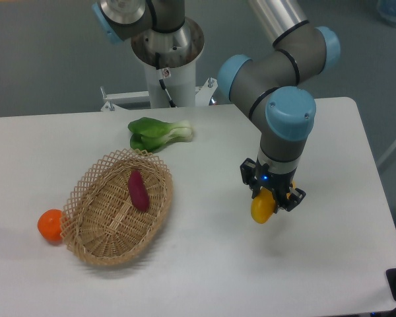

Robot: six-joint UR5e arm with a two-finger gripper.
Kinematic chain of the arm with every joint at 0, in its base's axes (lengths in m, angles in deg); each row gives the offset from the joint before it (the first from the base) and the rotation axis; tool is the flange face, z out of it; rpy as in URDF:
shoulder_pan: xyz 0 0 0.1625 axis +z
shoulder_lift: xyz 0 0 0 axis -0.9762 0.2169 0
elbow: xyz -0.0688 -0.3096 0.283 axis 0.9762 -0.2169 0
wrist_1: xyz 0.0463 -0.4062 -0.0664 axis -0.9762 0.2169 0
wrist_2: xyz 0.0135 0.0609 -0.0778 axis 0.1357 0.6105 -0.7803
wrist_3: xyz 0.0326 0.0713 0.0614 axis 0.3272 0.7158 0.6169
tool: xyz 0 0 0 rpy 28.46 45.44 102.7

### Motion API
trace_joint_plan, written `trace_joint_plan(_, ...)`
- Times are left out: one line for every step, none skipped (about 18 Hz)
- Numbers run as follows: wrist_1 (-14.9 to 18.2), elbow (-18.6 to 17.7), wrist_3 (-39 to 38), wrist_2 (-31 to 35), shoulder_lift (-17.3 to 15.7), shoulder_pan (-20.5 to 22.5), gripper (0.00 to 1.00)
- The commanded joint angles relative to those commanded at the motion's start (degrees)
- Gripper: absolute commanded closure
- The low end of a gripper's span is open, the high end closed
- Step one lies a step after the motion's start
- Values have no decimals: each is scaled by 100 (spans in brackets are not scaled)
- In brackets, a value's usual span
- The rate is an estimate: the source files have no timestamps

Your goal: Place the mango in the basket

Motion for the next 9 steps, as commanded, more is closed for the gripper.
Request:
trace_joint_plan(0, -9, 0, 17, 9, 0, 43)
trace_joint_plan(0, -17, 0, 61, 9, 0, 43)
trace_joint_plan(9, -18, 0, 122, 9, -9, 43)
trace_joint_plan(26, -18, 0, 167, 9, -9, 43)
trace_joint_plan(26, 9, 0, 176, 26, -17, 43)
trace_joint_plan(26, 26, 0, 176, 35, -18, 43)
trace_joint_plan(26, 18, 0, 184, 35, -18, 42)
trace_joint_plan(26, 9, -17, 193, 44, -26, 43)
trace_joint_plan(44, -9, -52, 176, 53, -44, 42)
